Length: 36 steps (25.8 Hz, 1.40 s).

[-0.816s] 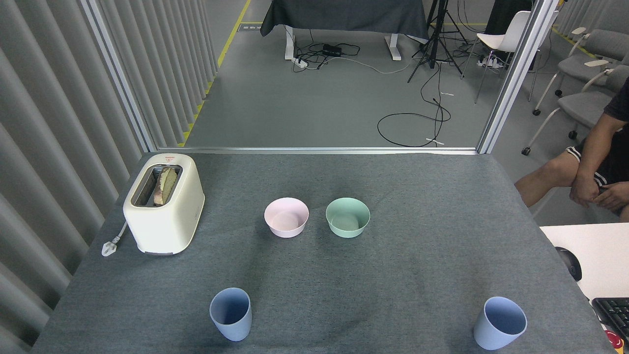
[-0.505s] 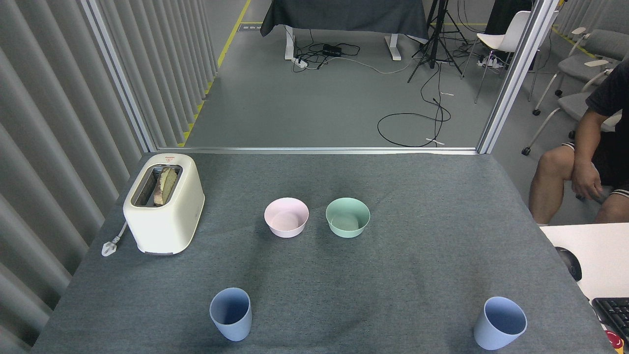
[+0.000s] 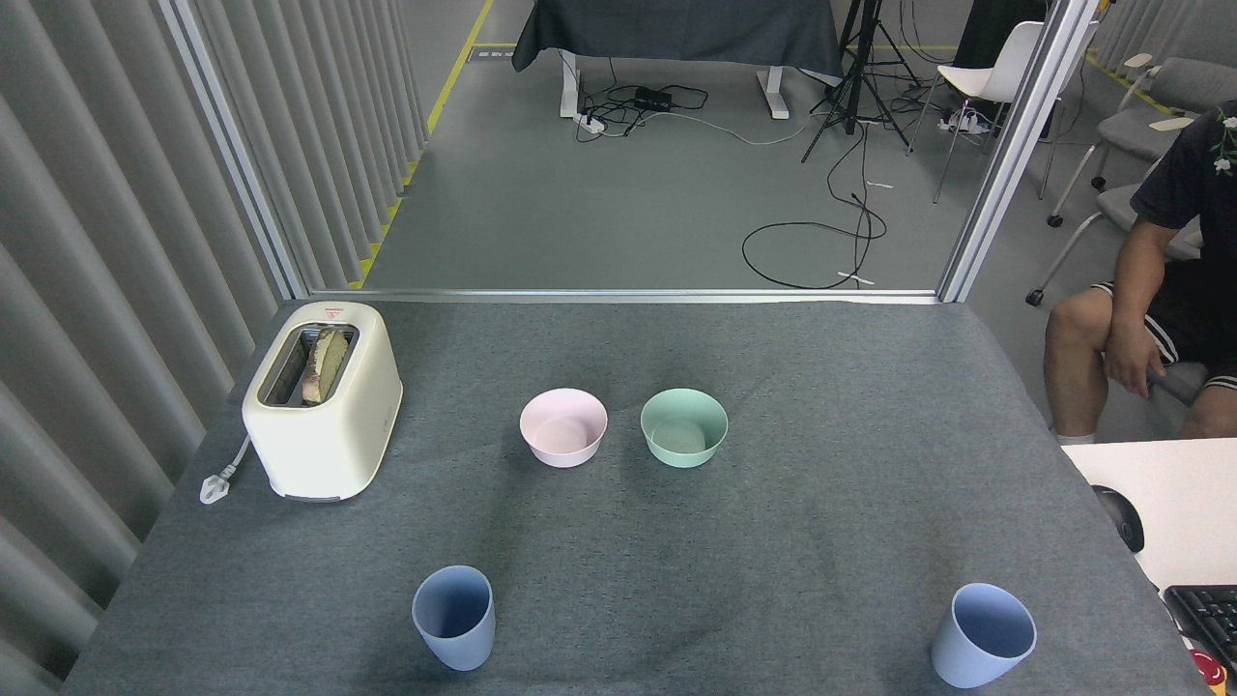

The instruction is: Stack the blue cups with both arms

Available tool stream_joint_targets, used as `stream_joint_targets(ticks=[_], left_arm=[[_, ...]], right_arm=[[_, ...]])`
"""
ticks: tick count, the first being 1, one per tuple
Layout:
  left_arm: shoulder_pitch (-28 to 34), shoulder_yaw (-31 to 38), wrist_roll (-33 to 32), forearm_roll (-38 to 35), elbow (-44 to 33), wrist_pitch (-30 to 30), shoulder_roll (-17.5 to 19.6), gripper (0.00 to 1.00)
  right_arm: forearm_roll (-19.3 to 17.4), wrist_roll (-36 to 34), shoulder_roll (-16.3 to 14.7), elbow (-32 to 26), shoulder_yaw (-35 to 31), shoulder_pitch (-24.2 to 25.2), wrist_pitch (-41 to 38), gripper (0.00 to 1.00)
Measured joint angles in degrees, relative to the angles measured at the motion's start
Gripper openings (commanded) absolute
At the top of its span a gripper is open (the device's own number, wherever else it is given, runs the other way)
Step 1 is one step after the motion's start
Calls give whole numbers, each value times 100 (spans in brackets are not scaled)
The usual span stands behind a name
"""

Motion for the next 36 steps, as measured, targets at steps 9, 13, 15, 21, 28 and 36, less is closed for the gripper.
stream_joint_targets(ticks=[9, 13, 15, 21, 28, 36], left_arm=[[-698, -202, -559, -470, 807, 99, -452, 100], [-953, -205, -695, -533, 986, 96, -520, 100], [-1127, -202, -699, -591, 1137, 95, -526, 100], [-1614, -185, -700, -666, 1544, 177, -502, 100], [-1879, -200, -707, -667, 1717, 217, -497, 100], [-1902, -345, -707, -669, 1695, 159, -513, 100]], right_arm=[[1, 18, -23, 39, -158, -8, 32, 100], [1, 31, -16, 77, -166, -11, 36, 100], [1, 33, -9, 89, -167, -10, 36, 100], [0, 35, 2, 103, -173, -2, 36, 100], [1, 49, 0, 148, -174, -2, 36, 100], [1, 41, -12, 177, -166, -8, 36, 100]])
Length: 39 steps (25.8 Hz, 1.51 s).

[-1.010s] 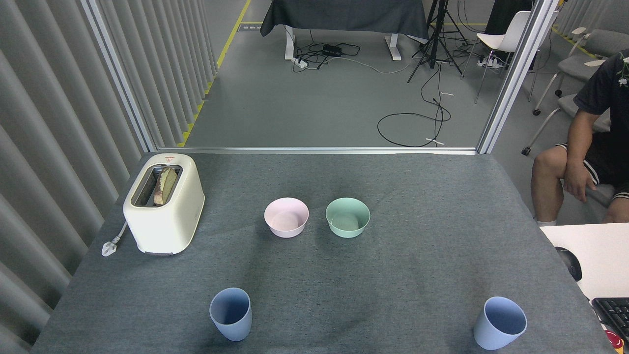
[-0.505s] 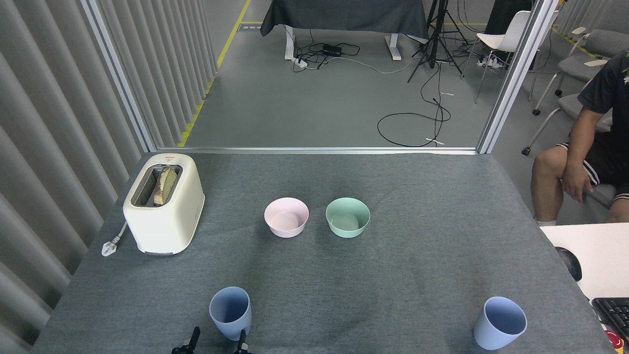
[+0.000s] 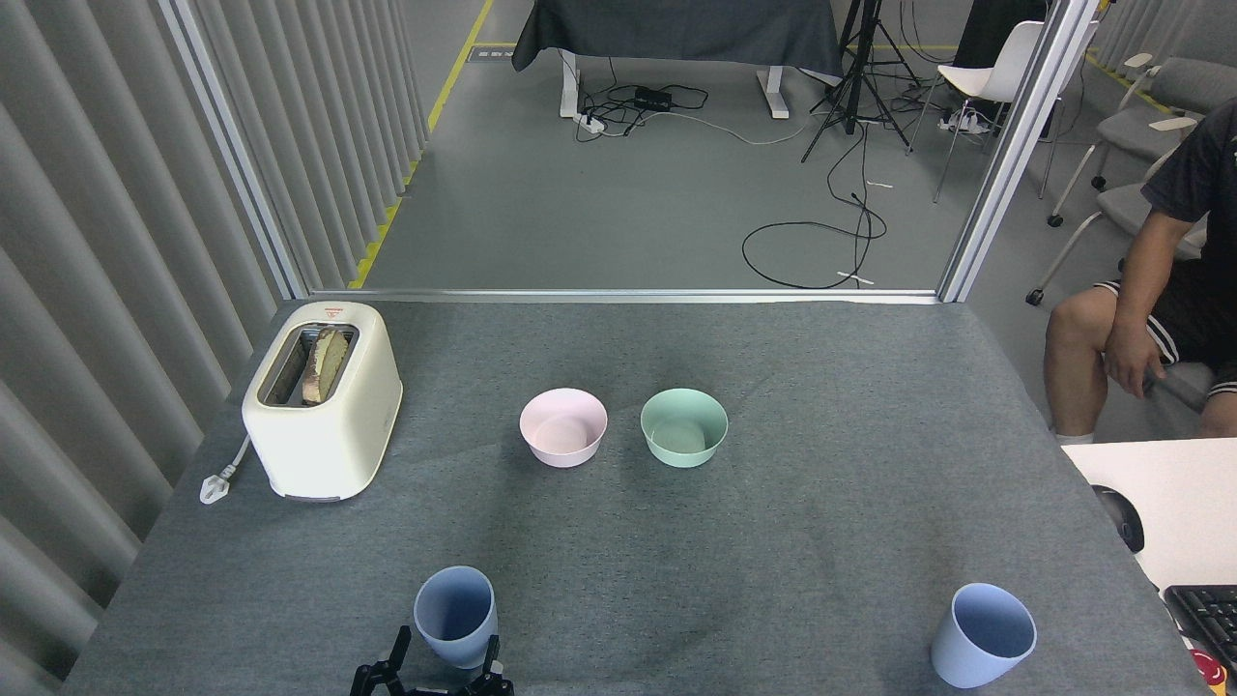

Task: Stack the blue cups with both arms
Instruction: 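Reach the left gripper to the blue cup nearest it and grasp it, then carry the grasped blue cup toward the table center and set it down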

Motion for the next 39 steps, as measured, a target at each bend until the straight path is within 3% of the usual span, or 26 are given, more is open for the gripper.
stream_joint_targets(ticks=[16, 19, 22, 24, 28, 33, 39], left_arm=[[-349, -19, 8, 22, 513, -50, 0, 98], [-360, -19, 6, 21, 514, -42, 0, 76], [-365, -18, 6, 18, 502, -42, 5, 39], [-367, -18, 5, 17, 495, -55, 7, 29], [-338, -82, 5, -1, 310, -122, 14, 26], [-457, -728, 37, -383, 30, -256, 19, 26], [-707, -1321, 38, -930, 528, -289, -261, 27]], right_arm=[[3, -19, -10, 56, 1, -7, 0, 100], [2, -20, -10, 75, 1, -4, 0, 100], [2, -20, -10, 85, 1, -1, 0, 100], [2, -20, -10, 92, 1, 0, 0, 100], [1, -22, -11, 114, 1, 1, 7, 100], [3, -26, -11, 130, 5, 1, 18, 100], [7, -26, -7, 131, -4, -2, 31, 100]])
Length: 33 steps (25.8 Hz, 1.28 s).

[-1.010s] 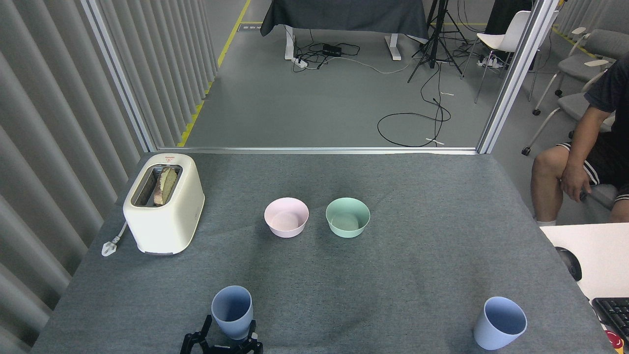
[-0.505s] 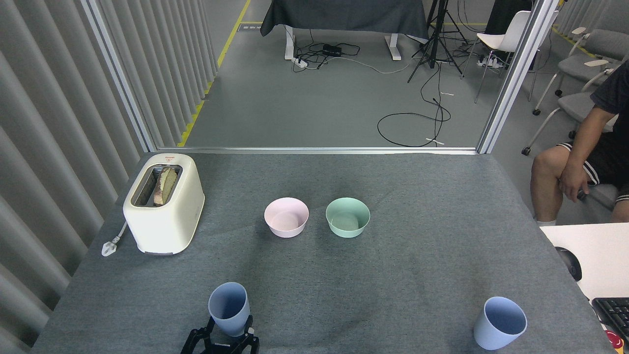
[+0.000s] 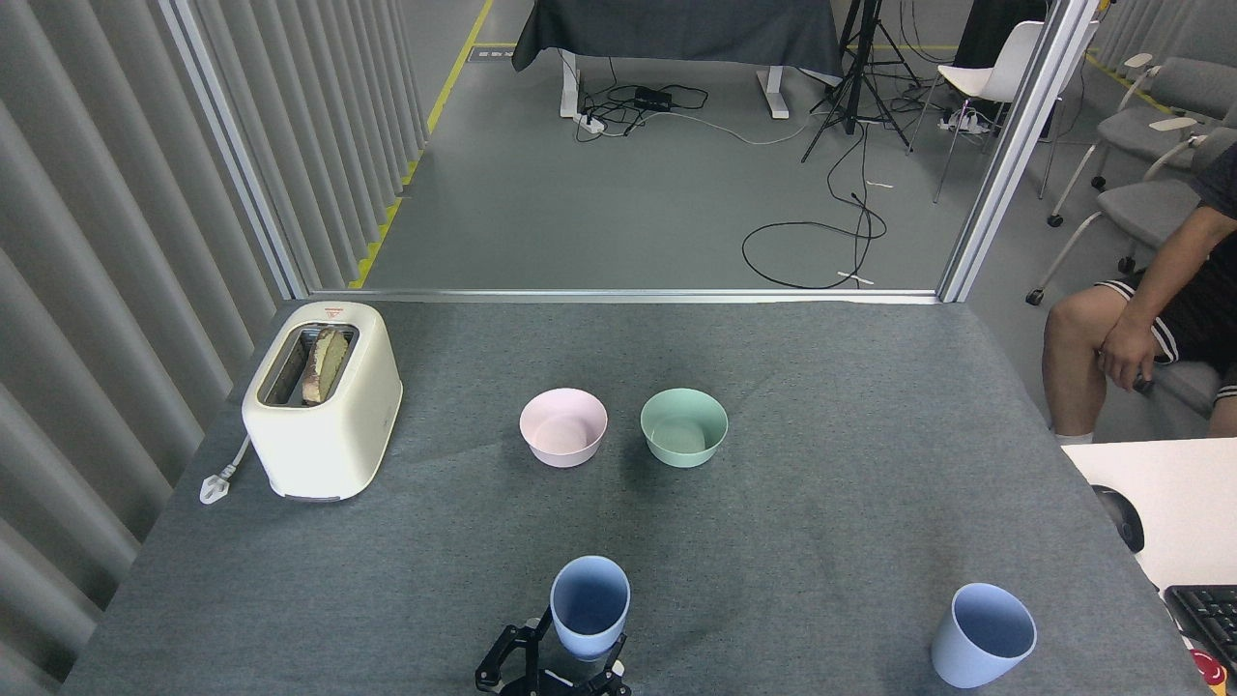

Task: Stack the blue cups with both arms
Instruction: 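Carry the grasped blue cup toward the table center and set it down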

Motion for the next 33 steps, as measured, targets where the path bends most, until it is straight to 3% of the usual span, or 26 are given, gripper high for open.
stream_joint_targets(ticks=[13, 15, 18, 19, 27, 33], left_arm=[[-80, -87, -10, -46, 420, 2, -293, 32], [-84, -82, 2, -43, 480, 2, -316, 46], [-83, -66, 101, -39, 596, 41, -326, 91], [-83, -62, 140, -39, 616, 57, -323, 100], [-73, -39, 215, -37, 519, 71, -286, 100], [51, -46, 217, -31, 269, 3, -293, 100]], right_arm=[[-2, -11, -3, 30, -4, 2, 4, 100], [-3, -11, -3, 32, -3, 2, 4, 100], [-6, -11, 0, 34, -1, 2, 4, 100], [-6, -11, 7, 33, 2, 2, -12, 100], [-70, -15, 9, -3, -107, 18, -434, 100], [-449, -306, 26, -21, -383, 27, -830, 100]])
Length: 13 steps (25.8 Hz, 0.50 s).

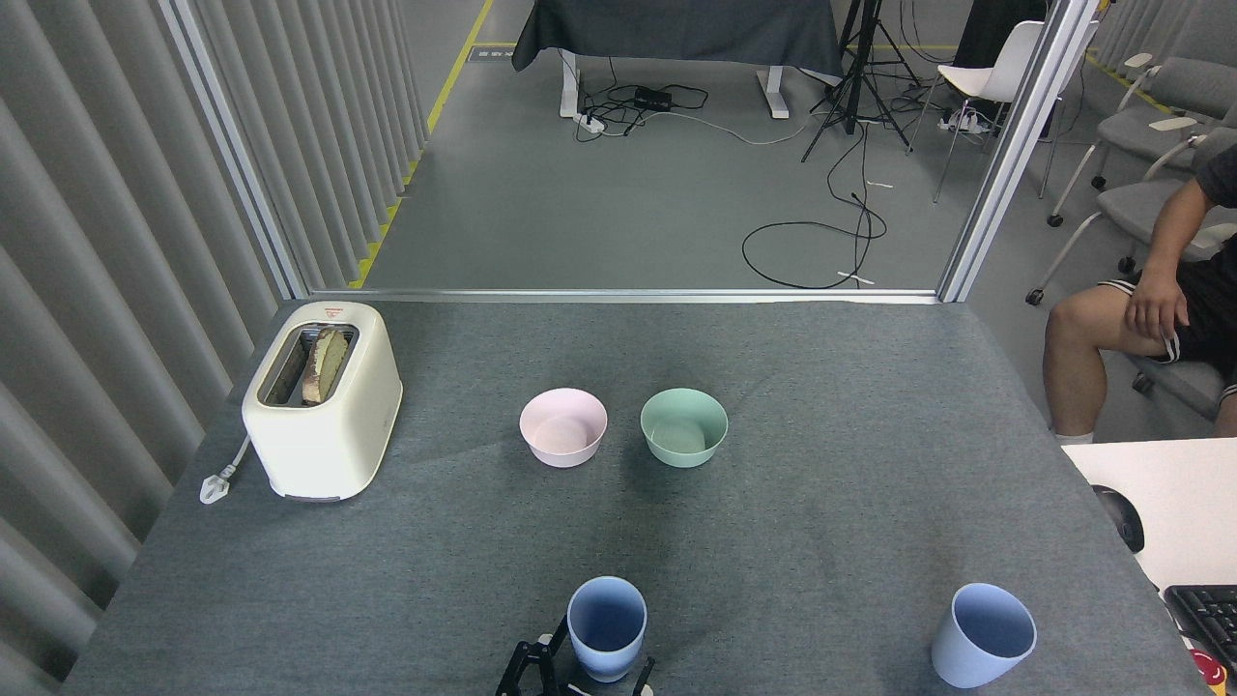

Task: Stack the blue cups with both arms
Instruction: 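Carry the grasped blue cup toward the table center and set it down, then open the left gripper and withdraw it from the blue cup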

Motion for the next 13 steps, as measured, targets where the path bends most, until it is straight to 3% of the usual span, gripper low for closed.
stream_joint_targets(ticks=[4, 13], left_arm=[[226, -3, 0, 1, -295, -64, 5, 100], [520, 119, 0, 13, -425, -190, 49, 100]], right_arm=[[-264, -99, 3, -4, -368, 16, -454, 100], [-409, -135, -8, 12, -911, 13, -755, 100]])
